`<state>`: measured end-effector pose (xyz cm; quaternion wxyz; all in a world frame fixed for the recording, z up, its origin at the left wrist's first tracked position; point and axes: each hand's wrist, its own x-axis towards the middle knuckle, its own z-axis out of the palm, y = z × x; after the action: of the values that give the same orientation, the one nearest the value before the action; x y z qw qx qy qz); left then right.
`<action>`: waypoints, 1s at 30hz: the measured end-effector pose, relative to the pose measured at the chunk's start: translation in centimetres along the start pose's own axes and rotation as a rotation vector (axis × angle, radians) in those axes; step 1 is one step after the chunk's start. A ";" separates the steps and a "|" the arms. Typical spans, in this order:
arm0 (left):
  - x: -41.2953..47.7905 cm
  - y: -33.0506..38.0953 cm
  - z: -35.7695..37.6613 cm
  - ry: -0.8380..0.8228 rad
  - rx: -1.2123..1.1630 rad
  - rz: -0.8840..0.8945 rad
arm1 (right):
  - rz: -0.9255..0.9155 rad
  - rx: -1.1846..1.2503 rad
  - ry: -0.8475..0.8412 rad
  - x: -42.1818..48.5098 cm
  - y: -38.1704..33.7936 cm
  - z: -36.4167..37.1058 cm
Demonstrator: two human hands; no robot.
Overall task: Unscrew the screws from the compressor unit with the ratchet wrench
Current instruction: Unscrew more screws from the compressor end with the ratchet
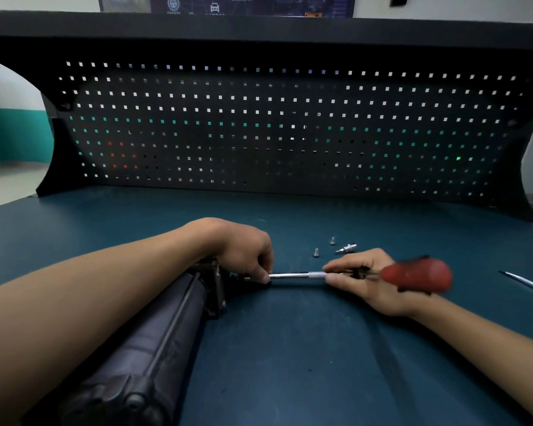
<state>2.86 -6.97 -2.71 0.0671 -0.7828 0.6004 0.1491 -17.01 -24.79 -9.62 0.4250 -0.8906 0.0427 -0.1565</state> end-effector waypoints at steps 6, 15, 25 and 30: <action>0.2 -0.1 0.0 0.020 0.014 0.020 | 0.140 0.005 0.187 1.3 -0.3 0.7; 0.3 0.0 0.0 0.014 0.018 0.038 | 0.503 0.202 0.175 2.3 -1.2 0.0; 0.2 -0.1 0.1 0.019 -0.008 0.029 | 0.512 0.324 0.075 2.1 -0.8 -0.7; 0.1 0.0 0.1 0.015 -0.024 0.019 | 0.428 0.551 -0.052 1.3 0.3 -2.1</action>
<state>2.88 -6.99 -2.87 0.0518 -0.7790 0.6063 0.1511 -16.40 -26.81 -8.27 0.6734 -0.7170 0.1738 -0.0469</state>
